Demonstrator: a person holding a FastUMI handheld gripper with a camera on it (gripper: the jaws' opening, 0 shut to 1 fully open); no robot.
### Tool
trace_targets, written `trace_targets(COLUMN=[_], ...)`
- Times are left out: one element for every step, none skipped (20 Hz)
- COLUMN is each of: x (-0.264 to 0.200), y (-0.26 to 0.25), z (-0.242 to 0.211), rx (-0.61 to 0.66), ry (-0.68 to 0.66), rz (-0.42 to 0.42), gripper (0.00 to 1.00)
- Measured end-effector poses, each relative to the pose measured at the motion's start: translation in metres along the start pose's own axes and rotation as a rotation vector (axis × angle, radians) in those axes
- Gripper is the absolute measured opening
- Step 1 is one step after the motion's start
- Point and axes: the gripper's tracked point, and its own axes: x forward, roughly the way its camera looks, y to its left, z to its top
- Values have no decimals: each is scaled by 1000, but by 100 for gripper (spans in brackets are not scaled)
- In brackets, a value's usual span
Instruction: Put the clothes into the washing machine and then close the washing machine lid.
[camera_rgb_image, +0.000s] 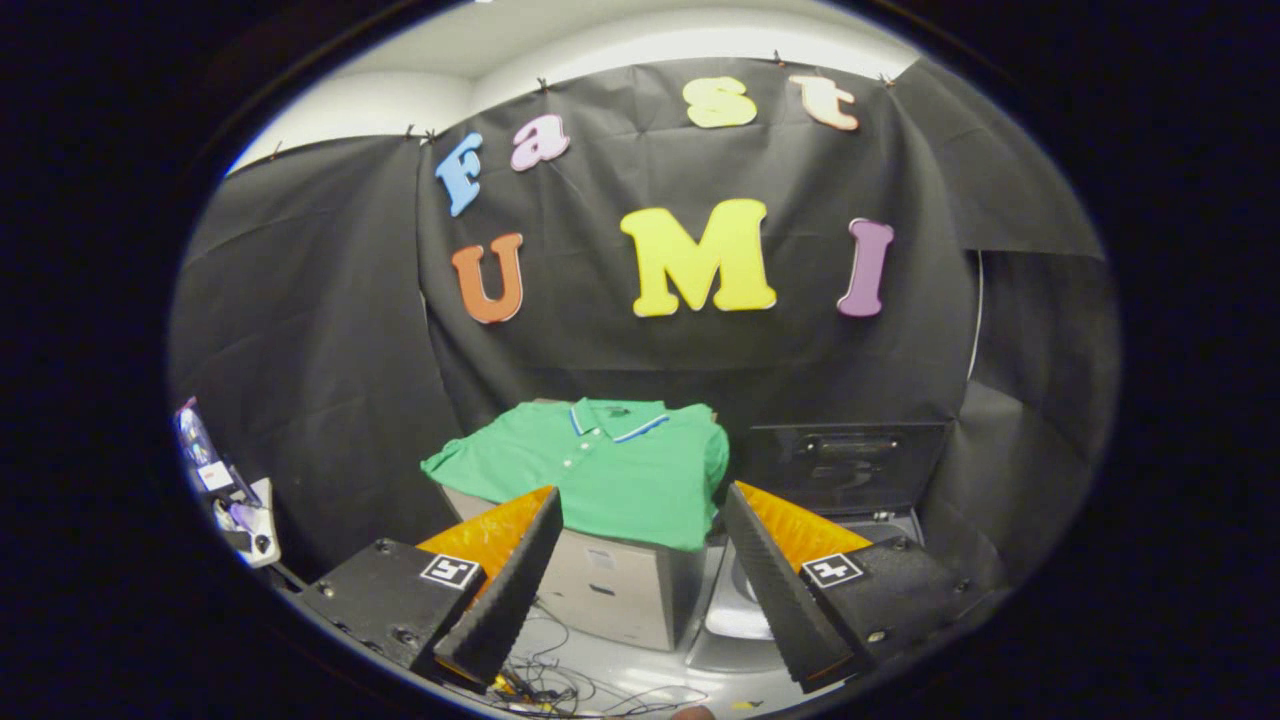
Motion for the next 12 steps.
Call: trace_targets(x=[9,17,25,34,43,52,62,71,82,92,101,109], y=[8,19,30,42,51,62,70,78,82,86,85,84], z=[6,9,13,16,17,18,19,19,20,19,17,13], rx=[-7,-5,-5,-4,3,12,20,23,28,23,18,1], ry=[17,32,51,76,109,143,180,213,246,283,322,368], rz=[-9,-12,-9,-6,3,13,15,21,15,6,-17,-42], gripper=[100,100,100,100,100,100,100,100,100,100,100,100])
